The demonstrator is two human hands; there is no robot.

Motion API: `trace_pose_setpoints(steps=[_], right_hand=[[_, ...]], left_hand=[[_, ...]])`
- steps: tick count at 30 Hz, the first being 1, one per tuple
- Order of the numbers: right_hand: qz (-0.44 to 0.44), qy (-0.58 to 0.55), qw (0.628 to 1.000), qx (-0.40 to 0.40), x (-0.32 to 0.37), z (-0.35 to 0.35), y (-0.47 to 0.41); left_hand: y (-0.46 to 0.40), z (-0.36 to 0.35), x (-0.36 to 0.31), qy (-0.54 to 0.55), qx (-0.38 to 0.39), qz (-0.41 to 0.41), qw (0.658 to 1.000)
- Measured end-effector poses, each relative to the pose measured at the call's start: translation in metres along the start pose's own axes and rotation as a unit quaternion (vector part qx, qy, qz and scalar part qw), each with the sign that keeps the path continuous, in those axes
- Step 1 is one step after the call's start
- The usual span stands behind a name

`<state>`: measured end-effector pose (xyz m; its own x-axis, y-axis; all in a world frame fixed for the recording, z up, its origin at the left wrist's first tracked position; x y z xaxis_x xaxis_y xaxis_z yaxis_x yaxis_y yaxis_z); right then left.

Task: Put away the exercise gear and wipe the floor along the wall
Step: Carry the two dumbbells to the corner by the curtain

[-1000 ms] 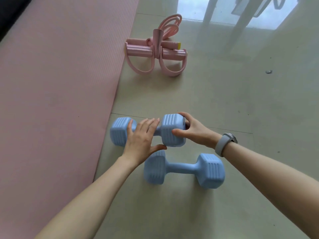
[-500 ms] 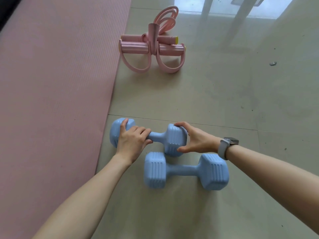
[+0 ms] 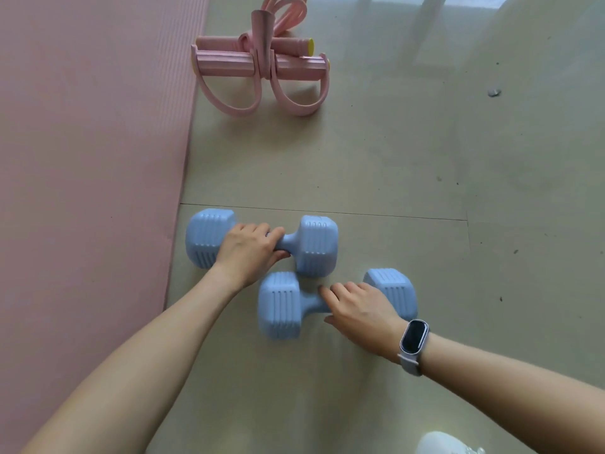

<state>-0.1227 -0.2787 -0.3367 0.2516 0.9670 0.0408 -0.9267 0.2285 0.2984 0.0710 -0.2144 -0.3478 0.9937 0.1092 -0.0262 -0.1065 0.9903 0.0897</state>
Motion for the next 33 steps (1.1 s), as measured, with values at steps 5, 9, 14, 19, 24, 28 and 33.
trace_pose_setpoints(steps=[5,9,14,19,24,28,33], right_hand=[[-0.051,-0.074,0.992,0.089,0.008,0.001,-0.015],[-0.058,-0.102,0.985,0.123,0.002,-0.001,-0.006],[-0.138,-0.189,0.954,0.188,-0.013,0.02,0.049],[-0.269,-0.292,0.889,0.228,-0.033,0.087,0.126],[-0.363,-0.388,0.818,0.222,-0.044,0.184,0.197],[-0.412,-0.448,0.765,0.21,-0.052,0.276,0.243],[-0.425,-0.497,0.729,0.201,-0.067,0.396,0.287]], left_hand=[[-0.009,0.006,0.001,0.049,0.113,0.021,0.992],[-0.002,0.007,-0.003,0.079,0.188,0.049,0.978],[0.046,0.025,-0.022,0.289,0.209,0.243,0.902],[0.104,0.084,-0.046,0.414,0.169,0.409,0.796],[0.144,0.198,-0.077,0.436,0.187,0.439,0.763],[0.152,0.312,-0.096,0.44,0.199,0.437,0.759],[0.144,0.463,-0.126,0.431,0.201,0.441,0.761]])
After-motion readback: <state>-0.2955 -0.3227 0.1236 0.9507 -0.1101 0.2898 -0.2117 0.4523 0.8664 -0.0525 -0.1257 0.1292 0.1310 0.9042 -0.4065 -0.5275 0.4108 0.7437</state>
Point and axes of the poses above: each hand's wrist, its own y-axis away from the middle knuckle, its own z-axis out of the back of the hand, x = y × z, the point moved 3 cm from there along -y, towards the middle knuckle, and after that the axes turned 8 degrees about -z, right-handed, at the moved point
